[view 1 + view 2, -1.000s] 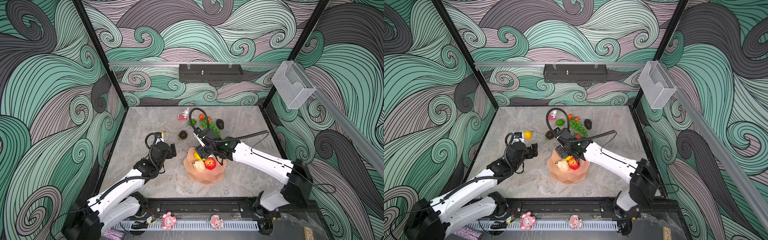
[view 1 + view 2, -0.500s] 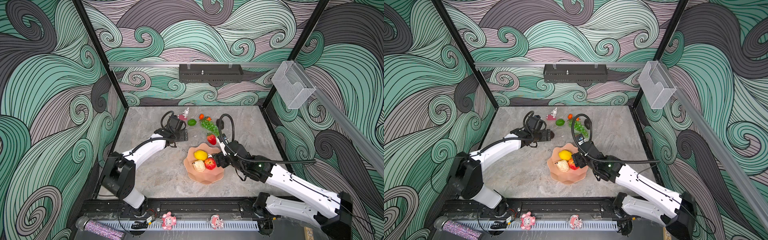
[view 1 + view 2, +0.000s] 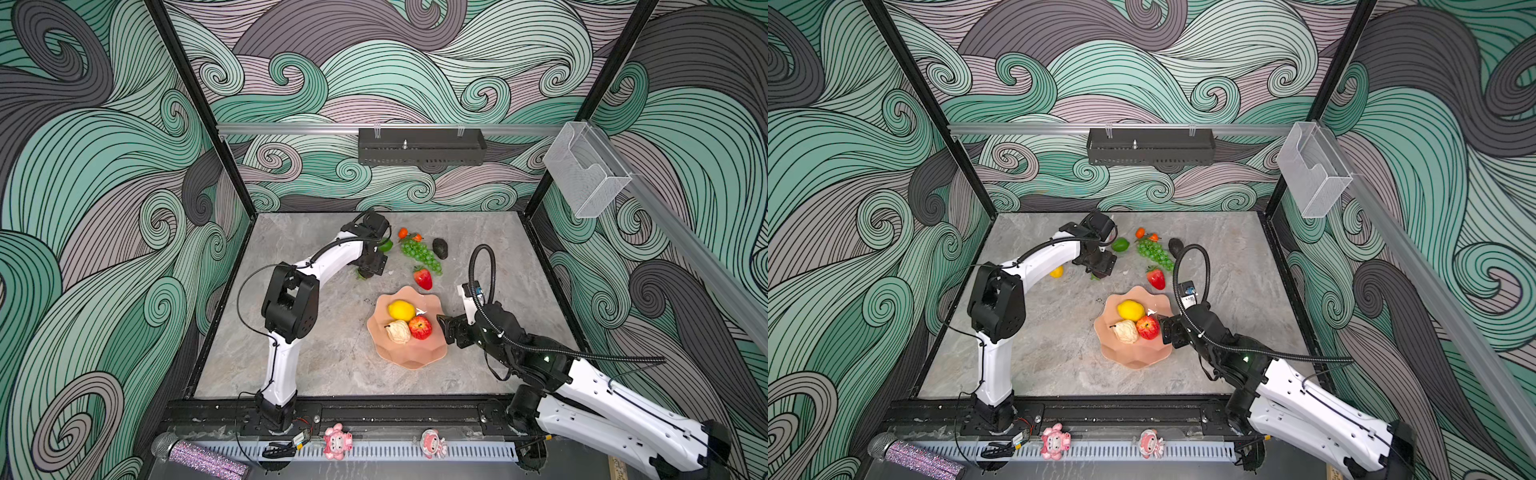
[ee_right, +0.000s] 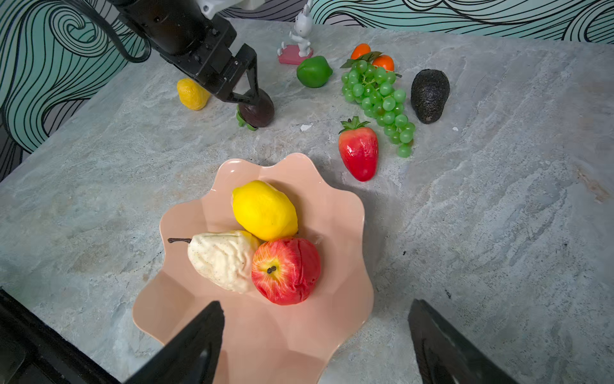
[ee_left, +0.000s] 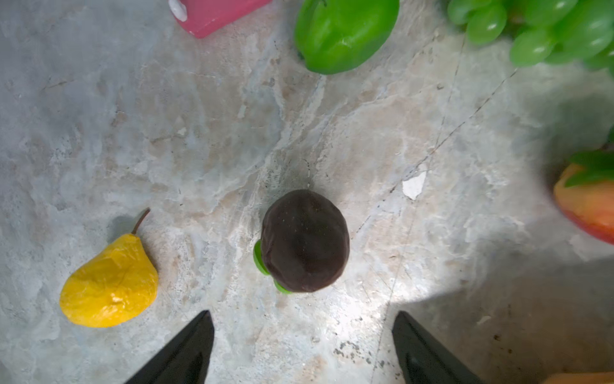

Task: Place and organize the fake fruits in the fruit bowl
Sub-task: 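Reach the left gripper to the dark plum while the right gripper withdraws, then grasp the dark plum with the left gripper and lift it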

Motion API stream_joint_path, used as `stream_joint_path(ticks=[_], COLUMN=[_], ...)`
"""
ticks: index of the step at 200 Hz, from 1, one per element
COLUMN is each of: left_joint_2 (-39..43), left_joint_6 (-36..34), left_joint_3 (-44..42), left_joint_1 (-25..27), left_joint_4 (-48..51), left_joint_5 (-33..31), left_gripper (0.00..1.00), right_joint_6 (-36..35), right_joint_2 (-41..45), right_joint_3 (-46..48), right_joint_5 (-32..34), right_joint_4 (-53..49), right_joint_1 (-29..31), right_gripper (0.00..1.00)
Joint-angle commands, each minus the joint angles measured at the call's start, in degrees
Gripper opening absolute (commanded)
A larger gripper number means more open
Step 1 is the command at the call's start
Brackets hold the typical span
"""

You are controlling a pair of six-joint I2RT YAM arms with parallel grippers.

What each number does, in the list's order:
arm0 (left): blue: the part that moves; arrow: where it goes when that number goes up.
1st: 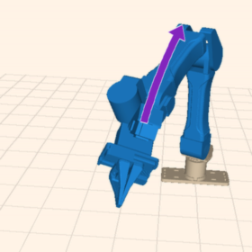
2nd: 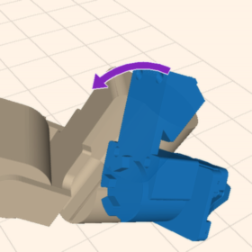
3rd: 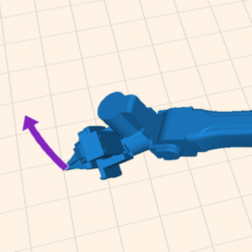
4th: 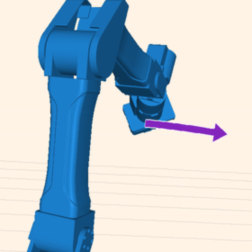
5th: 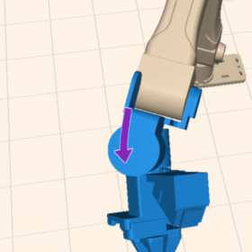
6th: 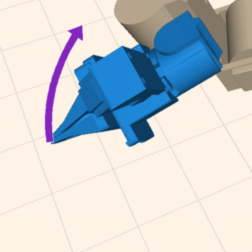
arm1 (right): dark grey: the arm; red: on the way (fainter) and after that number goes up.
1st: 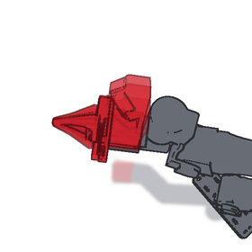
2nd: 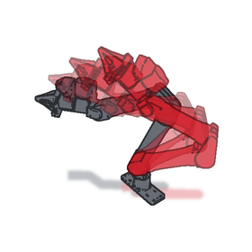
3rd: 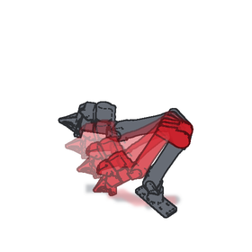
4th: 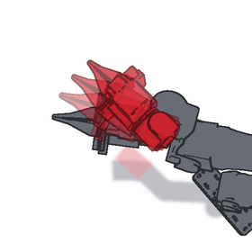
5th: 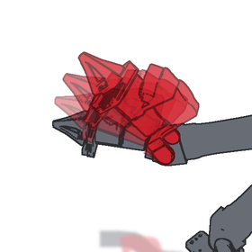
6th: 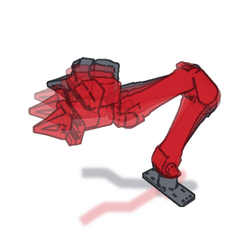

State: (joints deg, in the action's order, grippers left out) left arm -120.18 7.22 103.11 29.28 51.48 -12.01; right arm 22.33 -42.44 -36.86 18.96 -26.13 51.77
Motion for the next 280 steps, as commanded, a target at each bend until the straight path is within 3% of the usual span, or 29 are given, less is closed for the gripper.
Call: stream_joint_path(ticks=[1, 85, 124, 280], left_joint_2=[-3.07, -17.38, -21.49, -23.92], left_joint_6=[-7.40, -17.01, -17.09, -12.96], left_joint_3=[5.14, 23.35, 29.38, 32.70], left_joint_1=[-0.25, -0.06, 0.01, -0.73], left_joint_4=[8.54, 19.77, 20.92, 24.33], left_joint_5=[-2.61, -2.85, -3.41, 0.63], left_gripper=[0.87, 0.84, 0.75, 0.58], right_joint_6=[1.41, 2.10, 2.13, 2.89], right_joint_2=[0.36, 0.86, 0.45, 0.18], right_joint_3=[0.68, 2.30, 2.49, 1.61], right_joint_5=[-0.82, -1.17, -1.14, -2.10], right_joint_4=[1.34, 2.09, 2.29, 1.85], right_joint_1=[-0.31, -0.71, -1.05, -1.93], right_gripper=[0.87, 0.88, 0.88, 0.88])
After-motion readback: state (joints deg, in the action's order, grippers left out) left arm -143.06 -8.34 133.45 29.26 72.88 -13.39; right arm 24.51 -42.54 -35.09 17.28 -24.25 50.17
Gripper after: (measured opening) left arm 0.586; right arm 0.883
